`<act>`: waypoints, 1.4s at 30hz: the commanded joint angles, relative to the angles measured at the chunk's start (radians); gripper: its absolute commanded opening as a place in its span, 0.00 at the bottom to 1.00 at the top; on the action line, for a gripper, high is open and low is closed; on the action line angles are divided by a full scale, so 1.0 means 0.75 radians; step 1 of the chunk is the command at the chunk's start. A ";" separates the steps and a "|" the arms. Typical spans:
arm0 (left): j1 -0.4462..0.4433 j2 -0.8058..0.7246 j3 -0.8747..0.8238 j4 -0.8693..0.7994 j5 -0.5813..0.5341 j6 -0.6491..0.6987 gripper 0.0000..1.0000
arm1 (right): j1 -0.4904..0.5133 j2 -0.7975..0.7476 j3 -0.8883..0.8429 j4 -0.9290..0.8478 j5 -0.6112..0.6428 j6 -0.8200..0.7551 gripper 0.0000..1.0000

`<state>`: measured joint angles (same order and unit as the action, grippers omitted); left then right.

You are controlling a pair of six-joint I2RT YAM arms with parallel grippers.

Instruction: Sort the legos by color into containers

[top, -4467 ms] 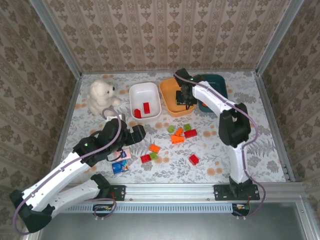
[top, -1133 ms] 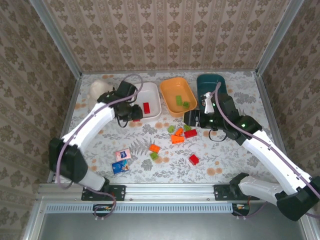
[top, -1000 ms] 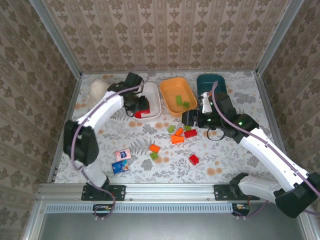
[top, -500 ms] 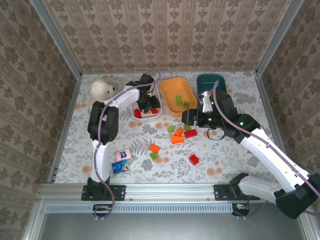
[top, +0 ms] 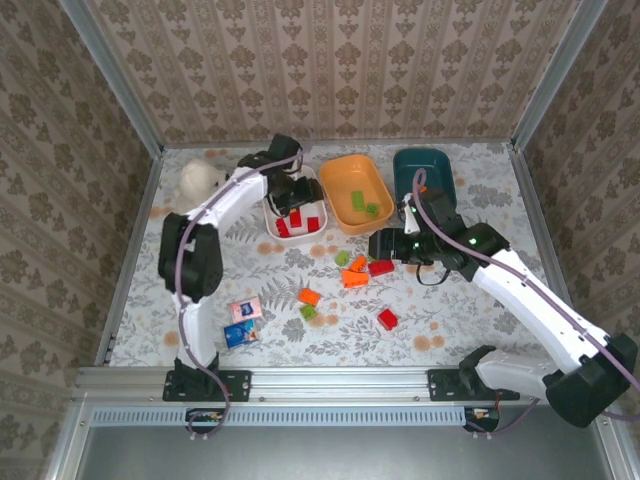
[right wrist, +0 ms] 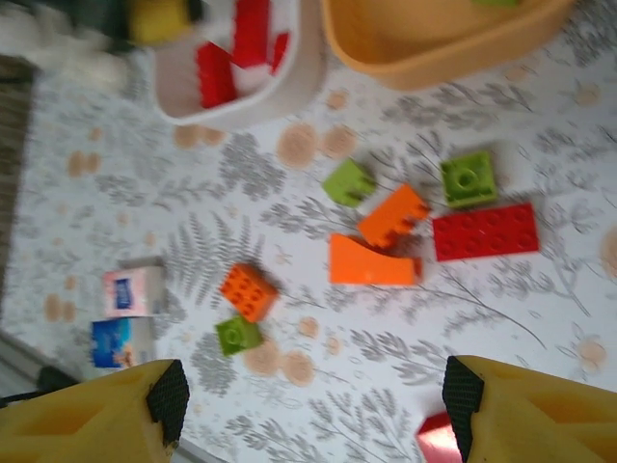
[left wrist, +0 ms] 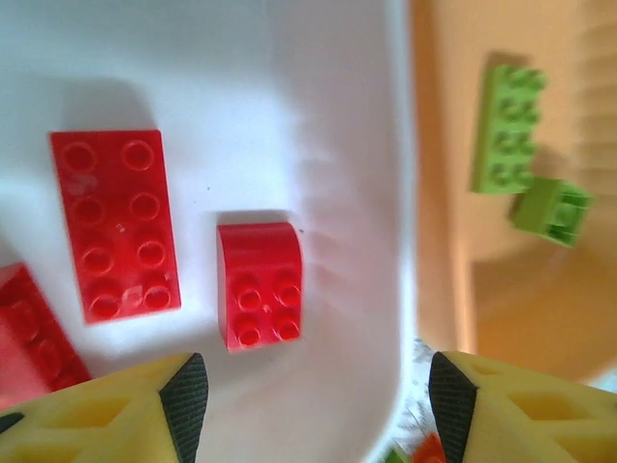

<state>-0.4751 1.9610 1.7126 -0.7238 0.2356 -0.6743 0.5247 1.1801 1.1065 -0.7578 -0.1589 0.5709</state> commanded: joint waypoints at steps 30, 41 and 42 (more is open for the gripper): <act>-0.150 -1.489 -1.233 -0.063 -0.242 -0.258 0.81 | 0.241 1.034 0.336 -0.087 0.228 -0.015 0.91; -0.152 -1.500 -1.248 -0.037 -0.240 -0.269 0.81 | 0.251 0.967 0.352 -0.108 0.255 -0.013 0.58; -0.154 -1.502 -1.247 -0.037 -0.240 -0.265 0.81 | 0.253 0.919 0.347 -0.122 0.260 -0.010 0.57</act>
<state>-0.5838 0.8494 0.7601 -0.7380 0.0696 -0.8680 0.7063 1.9511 1.3544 -0.7959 0.0029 0.5694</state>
